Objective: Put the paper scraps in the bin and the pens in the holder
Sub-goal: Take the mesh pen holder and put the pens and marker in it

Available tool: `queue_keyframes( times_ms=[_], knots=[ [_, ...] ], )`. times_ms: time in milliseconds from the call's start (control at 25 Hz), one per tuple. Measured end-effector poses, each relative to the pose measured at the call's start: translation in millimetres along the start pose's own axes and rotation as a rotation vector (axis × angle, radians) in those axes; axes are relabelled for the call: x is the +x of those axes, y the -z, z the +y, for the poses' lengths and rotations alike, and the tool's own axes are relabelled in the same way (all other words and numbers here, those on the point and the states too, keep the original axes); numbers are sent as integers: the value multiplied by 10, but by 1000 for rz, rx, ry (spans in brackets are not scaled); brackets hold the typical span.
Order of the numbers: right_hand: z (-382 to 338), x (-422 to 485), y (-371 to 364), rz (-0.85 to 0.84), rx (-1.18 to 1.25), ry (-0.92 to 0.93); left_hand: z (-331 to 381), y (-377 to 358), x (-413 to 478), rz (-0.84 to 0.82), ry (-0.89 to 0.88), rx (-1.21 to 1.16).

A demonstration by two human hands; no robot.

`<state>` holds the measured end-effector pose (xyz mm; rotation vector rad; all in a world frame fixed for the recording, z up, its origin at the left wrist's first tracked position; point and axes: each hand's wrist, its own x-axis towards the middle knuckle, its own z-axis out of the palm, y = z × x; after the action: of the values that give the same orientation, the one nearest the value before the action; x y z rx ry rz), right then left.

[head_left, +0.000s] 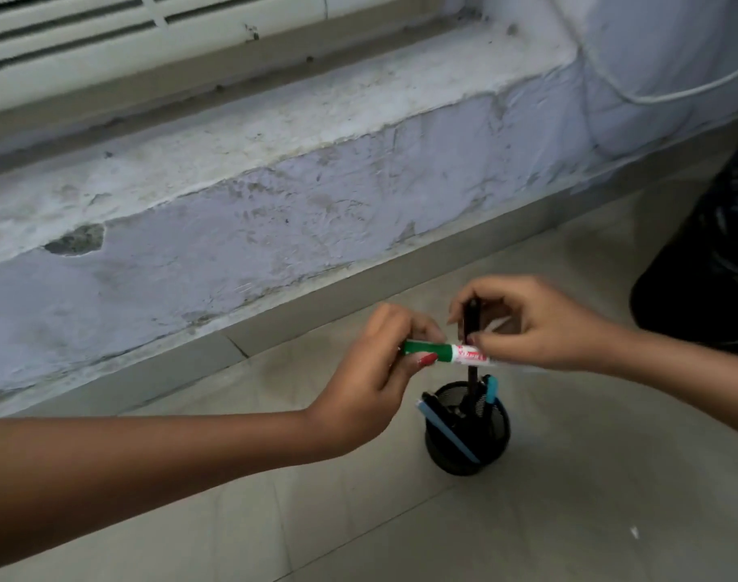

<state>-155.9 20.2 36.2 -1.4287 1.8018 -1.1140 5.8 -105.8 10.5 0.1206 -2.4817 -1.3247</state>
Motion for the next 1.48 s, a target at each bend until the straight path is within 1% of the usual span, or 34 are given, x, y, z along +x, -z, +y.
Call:
queue_keyframes(
  times_ms=[120,200,320,440,480,520,600,640,680,800,840,880,920,1000,1080,1160,1200,1320,1400,1480],
  knots=[
    [190,-308,-90,-73,-127,-79,-95,-157,51,-134,-42,167],
    [315,-362,-180,-116,-211,-84,-151,-152,45,-170,-76,219],
    [380,-395,-206,-74,-255,-57,-93,-26,114,-163,-140,289],
    [359,-360,-169,-34,-241,-19,-73,81,124,-166,-267,560],
    [366,-357,-158,-14,-263,10,-78,67,113,-195,-310,621],
    [386,-355,-150,16,-286,34,-85,35,107,-253,-309,601],
    [468,-361,-137,63,-281,20,-121,-37,117,-380,-227,407],
    [519,-380,-122,43,-249,-27,-159,-69,148,-383,-171,333],
    [585,-415,-106,-16,-215,-94,-218,-96,185,-330,-101,288],
    [819,-583,-165,-305,-81,-320,-568,-101,147,-84,198,246],
    [896,-620,-243,-356,-21,-366,-723,-109,50,-41,283,249],
    [945,-629,-333,-370,32,-380,-877,-145,-94,-43,339,271],
    [991,-607,-423,-361,72,-374,-1023,-224,-257,-95,368,313],
    [1037,-523,-567,-311,105,-325,-1218,-452,-564,-284,384,425],
    [1107,-480,-620,-193,138,-321,-1329,-690,-671,-410,354,588],
    [1104,-558,-611,-44,215,-366,-1354,-803,-590,-412,271,715],
    [1114,-622,-578,21,255,-389,-1397,-820,-483,-424,223,742],
    [987,-770,-380,159,311,-409,-1556,-769,-189,-474,115,742],
    [808,-766,-183,259,362,-414,-1555,-788,-65,-490,100,766],
    [566,-705,47,365,372,-395,-1432,-871,74,-454,149,782]
  ],
)
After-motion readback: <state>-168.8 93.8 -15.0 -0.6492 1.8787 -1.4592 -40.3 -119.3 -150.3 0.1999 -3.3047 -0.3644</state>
